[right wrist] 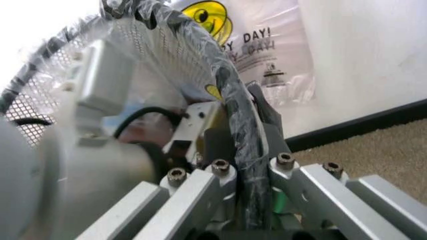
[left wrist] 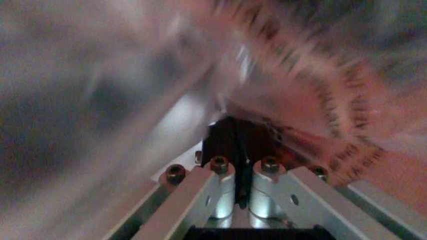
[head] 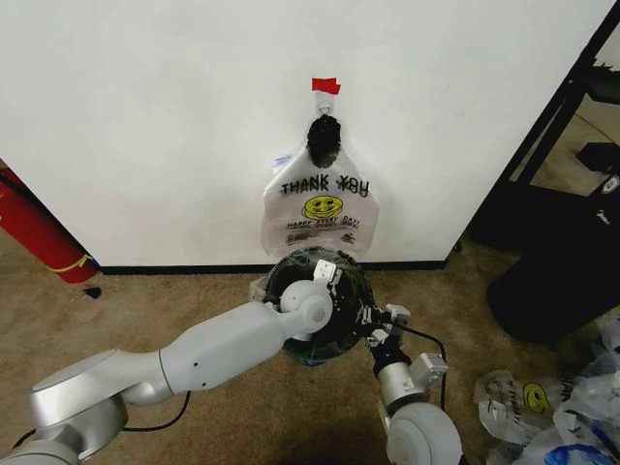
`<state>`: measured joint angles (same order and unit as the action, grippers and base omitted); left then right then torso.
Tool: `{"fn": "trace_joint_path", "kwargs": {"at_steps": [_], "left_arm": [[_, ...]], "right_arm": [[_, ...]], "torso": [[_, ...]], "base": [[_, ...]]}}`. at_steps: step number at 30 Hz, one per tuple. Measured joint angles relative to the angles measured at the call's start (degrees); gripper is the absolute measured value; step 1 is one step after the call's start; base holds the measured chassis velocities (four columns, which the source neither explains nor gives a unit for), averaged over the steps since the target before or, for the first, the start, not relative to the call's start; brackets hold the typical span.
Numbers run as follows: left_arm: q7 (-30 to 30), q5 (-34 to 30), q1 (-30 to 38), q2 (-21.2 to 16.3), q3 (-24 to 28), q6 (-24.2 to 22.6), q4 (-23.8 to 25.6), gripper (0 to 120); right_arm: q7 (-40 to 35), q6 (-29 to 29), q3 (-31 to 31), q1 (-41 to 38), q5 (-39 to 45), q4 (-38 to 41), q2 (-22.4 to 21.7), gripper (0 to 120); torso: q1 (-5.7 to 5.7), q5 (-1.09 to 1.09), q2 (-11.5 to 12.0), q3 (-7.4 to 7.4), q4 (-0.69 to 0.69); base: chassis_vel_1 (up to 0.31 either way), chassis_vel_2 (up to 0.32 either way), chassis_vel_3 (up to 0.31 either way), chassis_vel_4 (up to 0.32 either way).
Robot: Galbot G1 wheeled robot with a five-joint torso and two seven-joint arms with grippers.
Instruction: Pick up the garbage bag from the wall and place it over the trash bin.
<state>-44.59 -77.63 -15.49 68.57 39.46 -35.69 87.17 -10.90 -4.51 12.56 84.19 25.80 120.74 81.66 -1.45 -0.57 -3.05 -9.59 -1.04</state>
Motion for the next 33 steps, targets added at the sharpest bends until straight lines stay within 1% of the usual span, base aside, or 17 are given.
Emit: {"fn": "trace_joint_path", "kwargs": {"at_steps": [9,13,19,21,23,25,26,27,29,30,32,33], "left_arm": [[0.6,0.0,0.3,0.5,0.1,-0.3,-2.1,0],[0.6,0.0,0.1,0.1,0.0,-0.3,-1.8,0],[0.6,-0.1,-0.3,-1.3,-0.3,-0.3,0.5,0],[0.5,-0.2,-0.6,-2.7,-0.5,-0.3,2.9,0],[0.6,-0.4,-0.9,-4.6,-0.7,-0.3,6.3,0],[0.6,-0.6,-1.0,-5.4,-0.8,-0.3,7.9,0],[0.6,-0.6,-1.0,-5.4,-0.8,-0.3,7.9,0],[0.7,-0.8,-1.0,-5.9,-0.9,-0.4,9.2,0],[1.0,-2.5,-1.7,-8.9,-1.8,-0.3,16.4,0],[1.2,-3.1,-2.2,-10.3,-2.0,-0.3,19.3,3],[1.6,-3.8,-3.3,-12.5,-2.5,-0.4,23.7,13],[1.7,-4.0,-3.8,-13.3,-2.7,-0.5,24.9,16]], "right_arm": [[0.3,0.0,-0.3,0.3,0.0,0.7,-0.4,0],[0.3,0.0,-0.3,0.2,0.1,0.7,-0.6,0],[0.1,0.0,0.0,-0.3,0.5,0.4,-0.6,0],[-0.2,0.0,0.3,-0.6,1.1,0.0,-0.6,0],[-0.5,-0.2,0.7,-1.1,1.8,-0.4,-0.6,0],[-0.7,-0.4,0.8,-1.3,2.1,-0.6,-0.5,0],[-0.7,-0.4,0.8,-1.3,2.1,-0.6,-0.5,0],[-0.8,-0.6,0.9,-1.5,2.3,-0.8,-0.5,0],[-1.5,-1.2,1.2,-2.2,3.5,-1.9,-0.4,0],[-1.7,-1.5,1.3,-2.5,3.8,-2.5,-0.2,0],[-2.1,-1.7,1.4,-2.9,4.2,-3.4,0.1,0],[-2.1,-1.8,1.4,-2.9,4.2,-3.5,0.2,0]], "torso": [[0.00,-0.01,0.0,0.00,0.00],[0.00,-0.01,0.0,0.00,-0.01],[0.00,-0.01,0.0,0.00,0.01],[0.00,-0.01,0.0,0.00,0.01],[0.00,-0.01,0.0,0.00,0.00],[0.00,-0.02,0.0,0.00,0.00],[0.00,-0.02,0.0,0.00,0.00],[0.00,-0.01,0.0,0.00,0.00],[0.00,-0.01,0.0,0.00,0.01],[0.00,-0.01,0.0,0.00,0.00],[0.00,-0.02,0.0,0.00,0.00],[0.00,-0.02,0.0,0.00,0.00]], "base": [[0.000,0.000,0.000,0.000],[0.000,0.000,0.000,0.000],[0.000,0.000,0.000,0.000],[0.000,0.000,0.000,0.000],[0.000,0.000,0.000,0.000],[0.000,0.000,0.000,0.000],[0.000,0.000,0.000,0.000],[0.000,0.000,0.000,0.000],[0.000,0.000,0.000,0.000],[0.000,0.000,0.000,0.000],[0.000,0.000,0.000,0.000],[0.000,0.000,0.000,0.000]]}}
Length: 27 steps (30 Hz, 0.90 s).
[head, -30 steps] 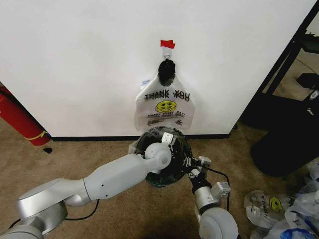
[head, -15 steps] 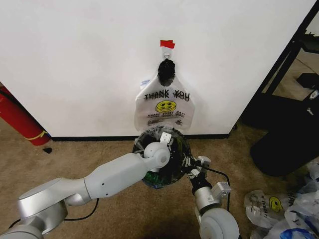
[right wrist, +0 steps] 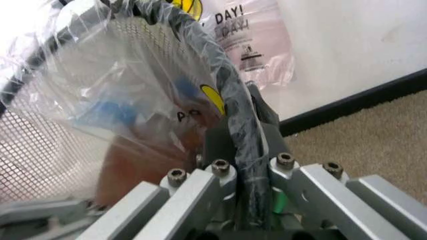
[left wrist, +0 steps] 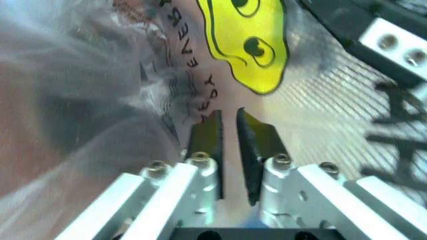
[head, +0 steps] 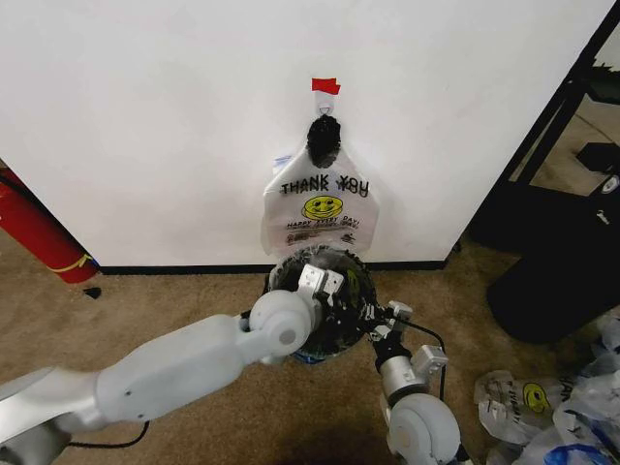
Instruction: Pick up the garbage bag from the wall and place it over the trash bin.
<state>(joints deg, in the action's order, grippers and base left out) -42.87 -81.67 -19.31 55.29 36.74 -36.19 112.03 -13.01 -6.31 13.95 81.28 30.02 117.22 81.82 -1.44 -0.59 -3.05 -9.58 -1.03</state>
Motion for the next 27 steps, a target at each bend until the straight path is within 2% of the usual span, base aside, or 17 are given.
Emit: {"fn": "trace_joint_path", "kwargs": {"at_steps": [1,3,7,8,10,12,13,14,15,16,19,20,24,27], "left_arm": [[0.0,0.0,0.0,0.0,0.0,0.0,0.0,16],[0.2,-0.2,-1.3,-1.7,-0.9,-0.1,2.1,25],[2.7,0.6,-8.7,-6.2,-9.9,1.9,9.6,41],[2.7,0.6,-8.7,-6.2,-9.9,1.9,9.6,41],[7.6,5.3,-14.8,-9.4,-17.2,3.8,14.6,50],[11.9,10.1,-23.5,-12.4,-28.4,5.9,20.0,58],[12.8,11.2,-26.3,-13.2,-31.6,6.6,21.7,63],[13.7,12.5,-28.6,-13.8,-34.3,7.4,23.0,67],[13.7,12.5,-28.6,-13.8,-34.3,7.4,23.0,67],[14.6,14.5,-30.7,-14.3,-36.5,8.2,24.1,71],[16.9,23.6,-36.6,-15.4,-41.1,10.8,25.9,83],[16.9,23.6,-36.6,-15.4,-41.1,10.8,25.9,83],[20.3,38.4,-41.9,-15.3,-40.7,13.9,24.9,98],[21.9,46.3,-45.9,-14.4,-39.6,14.9,23.8,100]], "right_arm": [[0.0,0.0,0.0,0.0,0.0,0.0,0.0,0],[-0.2,-0.2,0.0,0.0,0.2,0.0,0.2,0],[-1.3,-1.1,0.7,0.2,3.1,0.7,0.3,0],[-1.3,-1.1,0.7,0.2,3.1,0.7,0.3,0],[-2.0,-1.6,1.0,0.2,4.2,0.8,0.1,0],[-2.6,-2.0,1.1,-0.2,5.2,0.8,-0.3,0],[-2.8,-2.2,1.3,-0.4,5.8,0.7,-0.4,0],[-3.0,-2.3,1.5,-0.4,6.2,0.7,-0.6,0],[-3.0,-2.3,1.5,-0.4,6.2,0.7,-0.6,0],[-3.2,-2.4,1.9,-0.3,6.5,0.7,-0.8,0],[-3.6,-2.6,2.4,-0.1,7.2,0.9,-1.0,0],[-3.6,-2.6,2.4,-0.1,7.2,0.9,-1.0,0],[-4.1,-2.7,3.7,1.1,7.1,1.8,-0.2,0],[-4.2,-2.7,3.6,1.1,6.7,1.8,0.1,0]], "torso": [[0.00,0.00,0.0,0.00,0.00],[0.00,0.00,0.0,0.00,0.00],[0.00,0.00,0.0,0.00,-0.01],[0.00,0.00,0.0,0.00,-0.01],[0.00,-0.01,0.0,0.00,-0.01],[0.00,0.01,0.0,0.00,0.01],[0.00,0.00,0.0,0.00,0.07],[0.01,0.00,0.0,0.00,0.04],[0.01,0.00,0.0,0.00,0.04],[0.01,-0.01,0.0,0.00,0.02],[0.01,0.01,0.0,0.00,0.00],[0.01,0.01,0.0,0.00,0.00],[0.01,0.00,0.0,0.00,-0.02],[0.01,0.01,0.0,0.00,0.01]], "base": [[0.000,0.000,0.000,0.000],[0.000,0.000,0.000,0.000],[0.000,0.000,0.000,0.000],[0.000,0.000,0.000,0.000],[0.000,0.000,0.000,0.000],[0.000,0.000,0.000,0.000],[0.000,0.000,0.000,0.000],[0.000,0.000,0.000,0.000],[0.000,0.000,0.000,0.000],[0.000,0.000,0.000,0.000],[0.000,0.000,0.000,0.000],[0.000,0.000,0.000,0.000],[0.000,0.000,0.000,0.000],[0.000,0.000,0.000,0.000]]}}
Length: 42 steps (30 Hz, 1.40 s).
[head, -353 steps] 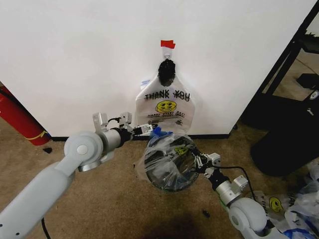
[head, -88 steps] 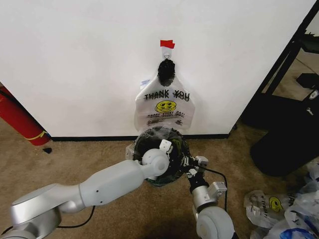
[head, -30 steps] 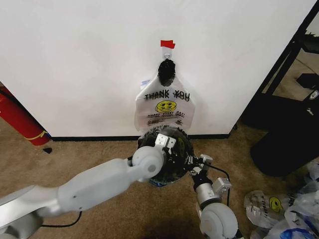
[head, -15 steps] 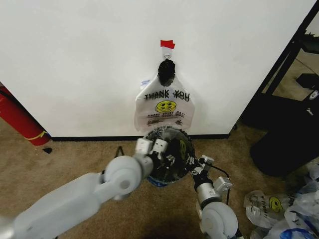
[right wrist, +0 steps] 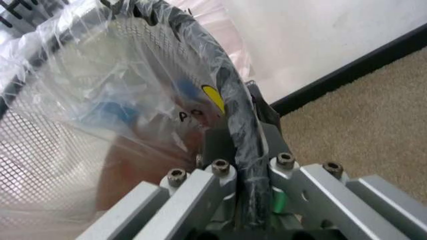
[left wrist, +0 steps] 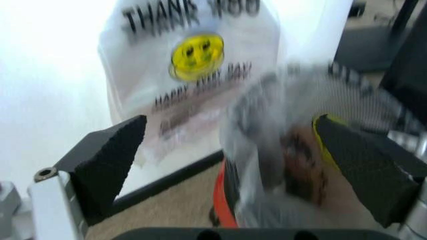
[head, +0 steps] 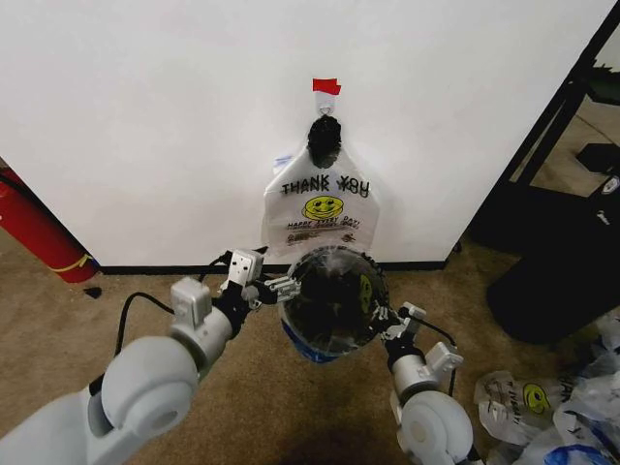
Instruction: Pick up the garbage bag from the wall and place it over the trash bin.
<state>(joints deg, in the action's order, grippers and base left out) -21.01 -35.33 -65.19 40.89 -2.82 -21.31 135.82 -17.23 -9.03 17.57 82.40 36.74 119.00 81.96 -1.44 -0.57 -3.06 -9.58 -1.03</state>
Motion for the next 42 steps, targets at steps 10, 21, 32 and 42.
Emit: {"fn": "trace_joint_path", "kwargs": {"at_steps": [10,21,32,42], "left_arm": [[1.1,4.4,0.7,3.0,3.7,0.6,-4.8,100],[0.0,6.4,1.9,3.9,3.7,1.4,-10.0,100],[-0.8,5.8,2.2,4.1,3.1,2.6,-8.6,99],[-1.5,4.5,2.2,4.3,1.0,2.8,-9.2,98]], "right_arm": [[0.0,-0.1,-0.4,0.4,-0.6,0.3,0.5,0],[0.0,-0.4,-1.0,0.4,-0.6,1.2,0.4,0],[0.0,-0.4,-1.1,0.3,-0.7,1.2,0.5,0],[0.0,-0.5,-1.1,0.4,-0.7,1.8,0.4,0]], "torso": [[-0.01,0.00,0.0,0.00,-0.02],[-0.01,0.00,0.0,0.00,-0.01],[-0.01,0.00,0.0,0.00,-0.01],[-0.01,0.00,0.0,-0.01,-0.01]], "base": [[0.000,0.000,0.000,0.000],[0.000,0.000,0.000,0.000],[0.000,0.000,0.000,0.000],[0.000,0.000,0.000,0.000]]}}
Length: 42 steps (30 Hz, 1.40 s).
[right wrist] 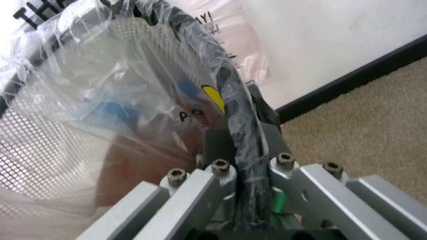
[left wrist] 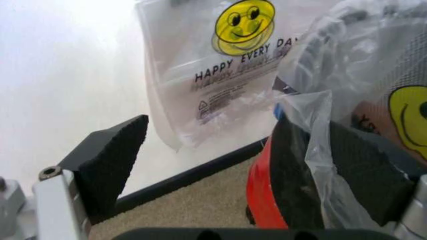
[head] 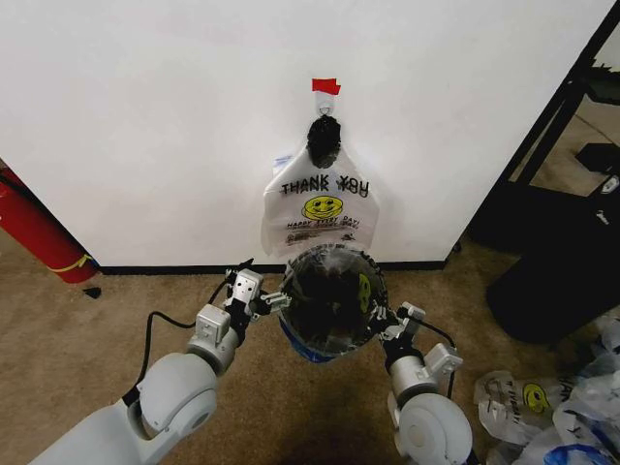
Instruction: Pick up the garbage bag from the wall and place it over the trash bin.
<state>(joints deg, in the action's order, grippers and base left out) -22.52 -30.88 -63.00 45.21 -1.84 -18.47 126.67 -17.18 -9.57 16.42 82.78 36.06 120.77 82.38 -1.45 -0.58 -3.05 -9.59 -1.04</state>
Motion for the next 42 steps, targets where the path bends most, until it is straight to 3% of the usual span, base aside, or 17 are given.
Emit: {"fn": "trace_joint_path", "kwargs": {"at_steps": [35,42], "left_arm": [[-0.7,-1.6,-1.1,1.5,-1.3,1.5,-2.3,97],[-0.7,-2.3,-1.9,0.4,-2.4,1.3,-1.0,97]], "right_arm": [[0.0,-0.5,0.1,0.2,1.4,1.2,-0.3,0],[-0.3,-0.6,0.4,0.2,2.2,1.3,-0.5,0]], "torso": [[0.00,0.00,0.0,0.00,0.00],[0.00,0.00,0.0,0.00,0.00]], "base": [[0.000,0.000,0.000,0.000],[0.000,0.000,0.000,0.000]]}}
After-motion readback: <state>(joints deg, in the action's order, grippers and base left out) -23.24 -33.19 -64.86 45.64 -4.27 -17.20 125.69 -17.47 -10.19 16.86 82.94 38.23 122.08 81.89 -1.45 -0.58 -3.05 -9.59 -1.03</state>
